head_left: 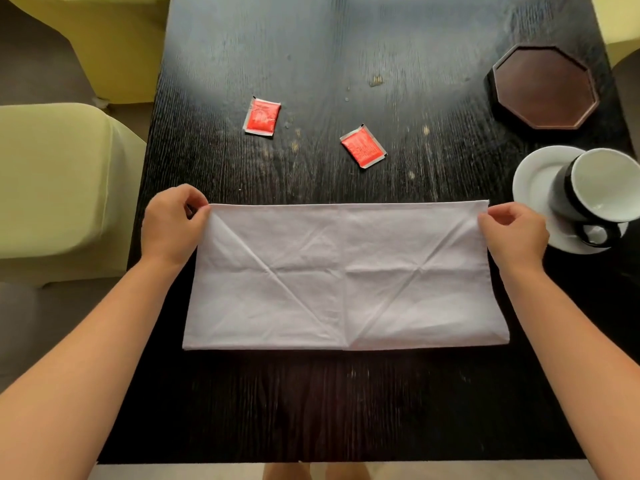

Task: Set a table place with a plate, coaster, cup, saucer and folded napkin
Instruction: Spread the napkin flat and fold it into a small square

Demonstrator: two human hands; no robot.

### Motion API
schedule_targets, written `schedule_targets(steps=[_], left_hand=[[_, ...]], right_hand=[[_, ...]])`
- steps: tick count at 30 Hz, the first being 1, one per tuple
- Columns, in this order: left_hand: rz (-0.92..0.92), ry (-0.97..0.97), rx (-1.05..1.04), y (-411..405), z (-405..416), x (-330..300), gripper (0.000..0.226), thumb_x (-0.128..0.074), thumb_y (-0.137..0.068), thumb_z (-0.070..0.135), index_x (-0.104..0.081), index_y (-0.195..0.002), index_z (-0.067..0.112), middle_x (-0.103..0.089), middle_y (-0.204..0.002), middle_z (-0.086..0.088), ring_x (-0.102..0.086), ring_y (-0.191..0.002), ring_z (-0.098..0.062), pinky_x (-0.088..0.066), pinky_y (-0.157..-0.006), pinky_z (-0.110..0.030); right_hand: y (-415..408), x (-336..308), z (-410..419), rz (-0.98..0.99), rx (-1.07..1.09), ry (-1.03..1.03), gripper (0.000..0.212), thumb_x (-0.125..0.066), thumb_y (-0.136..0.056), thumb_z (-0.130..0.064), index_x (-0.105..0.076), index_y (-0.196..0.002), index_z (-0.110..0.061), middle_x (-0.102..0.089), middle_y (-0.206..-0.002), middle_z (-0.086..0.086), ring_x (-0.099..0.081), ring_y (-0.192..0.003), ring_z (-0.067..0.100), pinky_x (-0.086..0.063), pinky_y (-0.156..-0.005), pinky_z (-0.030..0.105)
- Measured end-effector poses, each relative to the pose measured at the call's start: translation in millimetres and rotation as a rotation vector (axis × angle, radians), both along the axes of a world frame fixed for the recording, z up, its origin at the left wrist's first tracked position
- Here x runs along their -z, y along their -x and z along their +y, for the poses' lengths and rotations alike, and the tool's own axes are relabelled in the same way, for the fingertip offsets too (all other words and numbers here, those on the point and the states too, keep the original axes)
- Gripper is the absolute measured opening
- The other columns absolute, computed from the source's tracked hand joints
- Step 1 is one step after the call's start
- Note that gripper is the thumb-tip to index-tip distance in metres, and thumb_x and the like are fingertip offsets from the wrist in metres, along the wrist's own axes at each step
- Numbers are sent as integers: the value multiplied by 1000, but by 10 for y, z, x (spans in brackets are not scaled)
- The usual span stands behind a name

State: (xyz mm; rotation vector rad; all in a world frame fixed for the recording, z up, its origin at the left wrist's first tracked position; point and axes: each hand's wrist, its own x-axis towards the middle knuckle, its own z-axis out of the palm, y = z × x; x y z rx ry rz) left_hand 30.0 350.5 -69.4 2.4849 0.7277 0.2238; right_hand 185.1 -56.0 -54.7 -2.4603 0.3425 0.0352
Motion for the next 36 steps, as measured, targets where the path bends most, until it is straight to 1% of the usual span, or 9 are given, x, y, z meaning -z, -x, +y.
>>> schedule_targets(steps=[5, 13, 16, 19, 21, 24, 28, 31, 36], left_hand=[[24, -27, -17, -19, -13, 108, 3, -60, -83, 11, -63, -84, 9, -62, -82, -8, -51, -76, -23, -40, -69, -33], [13, -2, -36, -18, -47, 128, 8, -59, -84, 11, -63, -90, 7, -64, -89, -14, -52, -80, -23, -37, -72, -30], [19, -65, -85, -15, -126, 75, 34, -55, -88, 16, -56, -120, 6, -57, -121, -19, -50, -113, -32, -37, -94, -39], [-65, -170, -78, 9, -532, -67, 53, -42, -94, 26, -32, -143, 11, -28, -153, -14, -19, -143, -28, -15, -113, -46], [-79, -198, 78, 34, -1028, -96, 58, -38, -92, 31, -25, -146, 15, -16, -156, -10, -13, -145, -26, -8, -113, -50], [58, -180, 325, 131, -1761, 22, 58, -32, -91, 38, -19, -146, 27, -8, -154, -3, -8, -145, -20, -3, -112, -53], [258, -208, 356, 289, -1960, 279, 55, -26, -91, 42, -20, -145, 32, -14, -156, -3, -16, -144, -25, -8, -114, -53], [261, -280, 426, 417, -1796, 365, 57, -32, -89, 46, -31, -144, 30, -26, -154, -6, -23, -143, -25, -14, -113, -50], [304, -274, 341, 783, -1422, 425, 65, -32, -86, 52, -22, -146, 30, -16, -156, -4, -12, -144, -19, -10, -113, -47]], right_hand=[[3, 37, 78, 8, 1, 98, 16, -57, -81, -17, -68, -90, -10, -71, -95, 12, -61, -93, 31, -44, -80, 35], [50, 37, 55, 33, 24, 85, 18, -57, -78, -13, -66, -93, -7, -69, -93, 15, -60, -92, 32, -38, -74, 29], [95, -31, 147, 0, -15, 165, 33, -56, -80, -13, -58, -112, -10, -63, -106, 15, -54, -102, 33, -40, -84, 38], [330, -140, 390, -210, -171, 329, 50, -53, -83, -19, -46, -132, -13, -53, -130, 13, -45, -121, 32, -34, -96, 45], [648, -125, 693, -266, -374, 341, 54, -48, -86, -20, -41, -139, -12, -43, -144, 12, -36, -136, 30, -25, -107, 49], [1141, 35, 1092, -99, -626, 386, 57, -35, -90, -26, -27, -146, -17, -24, -155, 5, -14, -144, 23, -6, -114, 49], [1381, 340, 1018, 104, -661, 484, 59, -23, -95, -36, -1, -148, -26, 8, -157, -5, 5, -146, 15, 9, -114, 43], [1389, 380, 787, 79, -703, 544, 62, -17, -90, -45, -1, -147, -26, 7, -154, -4, 3, -144, 14, 9, -113, 42], [1226, 372, 59, 107, -608, 584, 67, -16, -88, -49, 1, -147, -19, 1, -156, 1, -3, -145, 18, -2, -116, 48]])
